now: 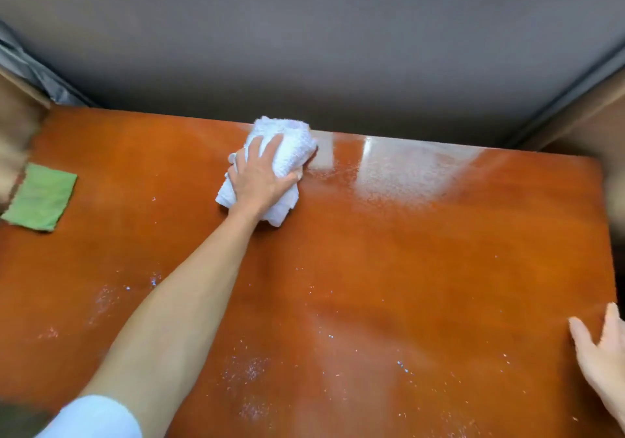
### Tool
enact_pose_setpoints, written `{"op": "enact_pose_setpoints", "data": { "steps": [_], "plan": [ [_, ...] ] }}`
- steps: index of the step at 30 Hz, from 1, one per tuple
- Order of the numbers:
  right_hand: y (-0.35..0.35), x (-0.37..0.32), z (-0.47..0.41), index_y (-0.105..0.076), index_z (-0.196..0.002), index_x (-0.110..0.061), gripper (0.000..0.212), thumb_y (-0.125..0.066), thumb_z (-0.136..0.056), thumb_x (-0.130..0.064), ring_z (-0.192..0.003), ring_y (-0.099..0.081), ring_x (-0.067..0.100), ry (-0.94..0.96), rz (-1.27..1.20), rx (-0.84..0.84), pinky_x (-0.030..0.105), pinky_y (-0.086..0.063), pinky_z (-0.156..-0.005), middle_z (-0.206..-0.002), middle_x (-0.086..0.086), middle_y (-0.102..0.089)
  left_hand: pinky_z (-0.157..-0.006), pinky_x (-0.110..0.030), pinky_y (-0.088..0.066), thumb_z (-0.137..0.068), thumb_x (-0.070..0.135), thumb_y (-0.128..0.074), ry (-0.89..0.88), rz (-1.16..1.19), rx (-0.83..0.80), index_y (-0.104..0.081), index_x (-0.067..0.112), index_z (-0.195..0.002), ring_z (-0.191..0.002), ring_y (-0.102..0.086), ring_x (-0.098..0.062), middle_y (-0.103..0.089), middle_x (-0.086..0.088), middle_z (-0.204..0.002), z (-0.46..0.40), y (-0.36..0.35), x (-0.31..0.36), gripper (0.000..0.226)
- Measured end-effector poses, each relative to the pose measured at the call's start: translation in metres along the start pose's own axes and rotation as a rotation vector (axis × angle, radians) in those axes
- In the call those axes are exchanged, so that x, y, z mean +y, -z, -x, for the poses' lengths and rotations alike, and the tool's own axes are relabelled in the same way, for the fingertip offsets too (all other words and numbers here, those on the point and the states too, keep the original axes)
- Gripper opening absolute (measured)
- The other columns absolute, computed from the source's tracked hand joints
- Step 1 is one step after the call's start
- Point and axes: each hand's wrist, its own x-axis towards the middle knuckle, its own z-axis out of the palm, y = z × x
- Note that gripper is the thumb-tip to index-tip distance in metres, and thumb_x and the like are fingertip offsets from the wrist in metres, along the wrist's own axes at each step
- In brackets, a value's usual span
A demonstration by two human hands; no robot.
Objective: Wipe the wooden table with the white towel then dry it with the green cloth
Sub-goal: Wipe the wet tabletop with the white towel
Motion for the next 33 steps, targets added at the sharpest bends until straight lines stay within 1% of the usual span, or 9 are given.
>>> {"op": "enact_pose_setpoints", "data": {
  "steps": [2,4,7,11,14,18,23,29,33],
  "plan": [
    [0.020,-0.058,0.044,0.002,-0.158,-0.036,0.081,-0.042,-0.096,-0.064,-0.146,-0.025,0.043,-0.036,0.071,-0.002,0.063,-0.024,-0.116,-0.164,0.008,-0.018,-0.109,-0.060,-0.032,-0.080,0.064,-0.058,0.019,0.006,0.014,-0.028,0.045,-0.152,-0.140,-0.030,-0.036,-0.025,0.002,-0.161,-0.012,0.010,-0.026,0.080],
    [0.029,-0.088,0.066,-0.001,-0.160,-0.029,0.088,-0.047,-0.093,-0.064,-0.148,-0.019,0.042,-0.028,0.022,-0.008,0.061,-0.019,-0.119,-0.165,0.011,-0.013,-0.107,-0.062,-0.032,-0.083,0.064,-0.060,0.060,0.003,0.041,-0.026,0.043,-0.153,-0.139,-0.031,-0.039,-0.026,0.000,-0.162,-0.019,0.017,-0.049,0.080],
    [0.028,-0.088,0.070,0.000,-0.159,-0.029,0.100,-0.036,-0.077,-0.072,-0.148,-0.018,0.043,-0.017,0.017,-0.043,0.063,-0.019,-0.118,-0.165,0.010,-0.012,-0.106,-0.061,-0.033,-0.084,0.066,-0.056,0.172,0.013,0.085,-0.024,0.042,-0.153,-0.138,-0.032,-0.041,-0.027,-0.003,-0.161,-0.018,0.024,-0.066,0.079],
    [0.015,-0.075,0.059,0.000,-0.159,-0.031,0.098,-0.031,-0.077,-0.076,-0.147,-0.019,0.045,-0.025,0.046,0.016,0.065,-0.020,-0.116,-0.165,0.010,-0.012,-0.106,-0.060,-0.033,-0.089,0.064,-0.051,0.221,-0.005,0.116,-0.023,0.038,-0.155,-0.137,-0.033,-0.043,-0.028,-0.009,-0.161,0.001,0.021,-0.060,0.076],
    [0.015,-0.068,0.058,0.002,-0.158,-0.034,0.095,-0.032,-0.080,-0.076,-0.148,-0.017,0.043,-0.023,0.040,-0.014,0.064,-0.019,-0.117,-0.166,0.008,-0.009,-0.106,-0.059,-0.028,-0.089,0.066,-0.051,0.241,-0.025,0.126,-0.022,0.039,-0.155,-0.136,-0.033,-0.044,-0.030,-0.009,-0.160,0.023,0.011,-0.039,0.077],
    [0.023,-0.055,0.052,0.004,-0.157,-0.040,0.079,-0.043,-0.097,-0.062,-0.150,-0.017,0.038,0.021,-0.036,-0.087,0.061,-0.021,-0.119,-0.166,0.003,-0.007,-0.106,-0.056,-0.026,-0.087,0.071,-0.051,0.229,-0.019,0.112,-0.023,0.043,-0.153,-0.132,-0.032,-0.044,-0.027,-0.005,-0.160,0.065,-0.017,0.010,0.077],
    [0.043,-0.037,0.052,-0.006,-0.157,-0.046,0.064,-0.042,-0.104,-0.046,-0.149,-0.025,0.023,0.093,-0.260,-0.202,0.052,-0.028,-0.119,-0.165,-0.010,-0.012,-0.106,-0.055,-0.027,-0.087,0.071,-0.048,0.232,-0.007,0.053,-0.015,0.043,-0.155,-0.132,-0.028,-0.044,-0.018,-0.005,-0.161,0.114,-0.059,0.115,0.081],
    [0.051,-0.012,0.049,-0.014,-0.157,-0.045,0.059,-0.041,-0.107,-0.031,-0.140,-0.034,0.005,0.116,-0.476,-0.283,0.041,-0.034,-0.117,-0.162,-0.014,-0.027,-0.108,-0.060,-0.025,-0.088,0.065,-0.050,0.004,-0.023,-0.091,-0.008,0.038,-0.158,-0.141,-0.015,-0.050,-0.009,-0.009,-0.163,0.170,-0.107,0.246,0.086],
    [0.045,-0.002,0.044,-0.025,-0.155,-0.042,0.052,-0.041,-0.107,-0.027,-0.140,-0.041,0.009,0.112,-0.576,-0.278,0.043,-0.039,-0.115,-0.158,-0.013,-0.037,-0.106,-0.065,-0.025,-0.090,0.062,-0.052,-0.120,-0.026,-0.172,-0.004,0.036,-0.159,-0.142,-0.011,-0.053,-0.005,-0.012,-0.164,0.211,-0.135,0.318,0.088]
  ]
}}
